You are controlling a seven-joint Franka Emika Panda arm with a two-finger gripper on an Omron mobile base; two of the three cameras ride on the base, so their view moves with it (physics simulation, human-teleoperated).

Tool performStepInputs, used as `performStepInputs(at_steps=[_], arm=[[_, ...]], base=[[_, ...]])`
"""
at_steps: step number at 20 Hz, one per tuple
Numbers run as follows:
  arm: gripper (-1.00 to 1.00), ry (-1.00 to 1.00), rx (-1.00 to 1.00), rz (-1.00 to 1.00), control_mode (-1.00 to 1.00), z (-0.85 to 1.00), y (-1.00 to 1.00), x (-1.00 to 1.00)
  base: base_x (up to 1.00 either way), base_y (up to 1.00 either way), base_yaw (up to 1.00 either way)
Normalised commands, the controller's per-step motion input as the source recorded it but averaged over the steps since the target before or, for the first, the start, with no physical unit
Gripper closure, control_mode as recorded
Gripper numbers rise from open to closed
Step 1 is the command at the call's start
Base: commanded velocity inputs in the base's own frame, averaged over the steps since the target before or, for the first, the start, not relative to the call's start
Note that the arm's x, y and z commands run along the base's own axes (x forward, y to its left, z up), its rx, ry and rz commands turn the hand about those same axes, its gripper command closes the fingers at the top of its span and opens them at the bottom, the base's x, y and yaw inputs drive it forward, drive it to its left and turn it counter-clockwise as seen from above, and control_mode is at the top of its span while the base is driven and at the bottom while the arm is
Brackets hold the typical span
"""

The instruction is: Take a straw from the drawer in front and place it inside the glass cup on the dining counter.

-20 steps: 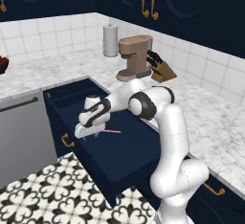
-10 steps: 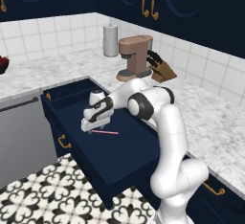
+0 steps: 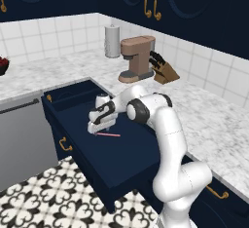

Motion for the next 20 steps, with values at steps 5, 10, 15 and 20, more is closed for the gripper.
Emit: performStepInputs(at_steps=[5, 10, 15, 20], arm=[[-1.0, -0.01, -0.02, 0.04, -1.0, -0.33, 0.0, 0.42], [-1.0, 0.0, -0.01, 0.07, -1.0, -0.25, 0.0, 0.31], [-1.0, 0.0, -0.02, 0.11, -1.0, -0.4, 0.0, 0.16], [1.0, 0.0, -0.02, 0.11, -1.0, -0.38, 0.01, 0.0]], base=[[0.0, 0.0, 0.0], [0.0, 0.0, 0.0], [0.0, 0.0, 0.0], [0.0, 0.0, 0.0]])
